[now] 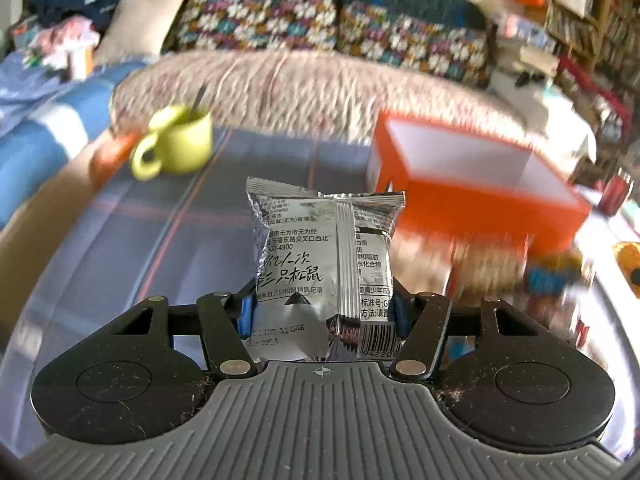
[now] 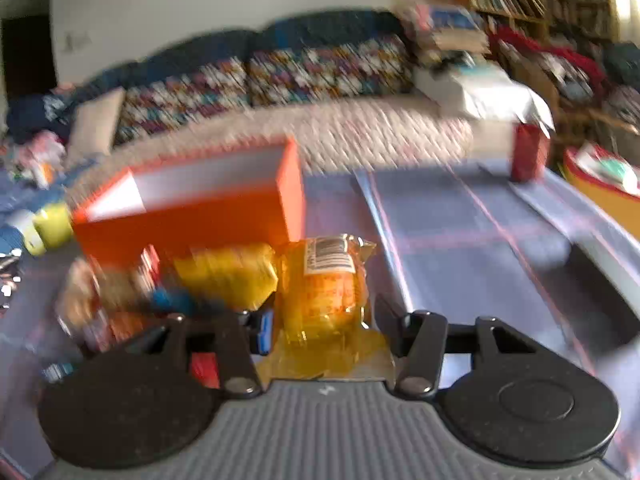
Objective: Organize snacks
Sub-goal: 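Drop the silver packet and orange packet into the orange box with both tools, then grasp a brown wafer packet with the left tool while the right tool grasps a red snack bag, then drop the brown wafer packet and red snack bag into the orange box, then grasp a gold-black bar packet with the left tool while the right tool grasps a red cookie packet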
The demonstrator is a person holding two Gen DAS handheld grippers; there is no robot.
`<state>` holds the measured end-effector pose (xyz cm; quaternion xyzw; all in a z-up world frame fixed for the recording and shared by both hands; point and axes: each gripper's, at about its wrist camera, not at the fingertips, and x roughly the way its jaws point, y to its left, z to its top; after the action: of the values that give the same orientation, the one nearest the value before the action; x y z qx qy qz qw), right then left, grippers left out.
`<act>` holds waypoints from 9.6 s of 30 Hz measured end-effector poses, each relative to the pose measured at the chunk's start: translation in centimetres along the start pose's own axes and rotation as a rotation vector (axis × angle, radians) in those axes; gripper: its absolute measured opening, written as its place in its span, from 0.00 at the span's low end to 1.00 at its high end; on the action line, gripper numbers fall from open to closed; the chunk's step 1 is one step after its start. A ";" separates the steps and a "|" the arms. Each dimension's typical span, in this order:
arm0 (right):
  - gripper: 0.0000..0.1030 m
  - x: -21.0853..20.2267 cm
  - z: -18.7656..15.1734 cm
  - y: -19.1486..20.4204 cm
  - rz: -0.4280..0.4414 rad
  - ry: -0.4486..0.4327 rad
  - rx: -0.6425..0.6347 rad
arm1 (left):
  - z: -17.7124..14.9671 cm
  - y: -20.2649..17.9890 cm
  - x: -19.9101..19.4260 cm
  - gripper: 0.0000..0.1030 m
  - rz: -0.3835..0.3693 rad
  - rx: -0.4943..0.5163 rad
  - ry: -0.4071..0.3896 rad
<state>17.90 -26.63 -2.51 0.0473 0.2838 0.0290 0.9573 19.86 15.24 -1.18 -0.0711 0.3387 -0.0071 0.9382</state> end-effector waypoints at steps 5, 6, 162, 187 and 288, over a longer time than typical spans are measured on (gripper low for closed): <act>0.54 3.6 6.4 3.2 0.072 -0.095 -0.063 | 6.1 -3.1 3.2 0.29 -0.052 0.051 -0.071; 0.54 4.5 7.4 3.9 0.077 -0.105 -0.076 | 7.0 -3.9 4.2 0.29 -0.058 0.061 -0.078; 0.96 14.0 11.6 6.0 0.242 -0.091 -0.042 | 11.6 -13.3 14.2 0.29 -0.246 0.131 -0.020; 1.00 -2.2 -8.4 -2.1 0.131 -0.066 0.333 | -8.8 -12.0 -2.0 0.53 -0.250 0.040 0.145; 0.99 0.1 -10.7 5.0 -0.048 0.069 -0.102 | -14.1 -10.7 -2.1 0.36 -0.043 0.217 0.134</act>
<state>12.05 -20.90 -10.96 -0.0097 0.3159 0.0219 0.9485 9.67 2.98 -9.09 0.0242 0.3960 -0.0684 0.9154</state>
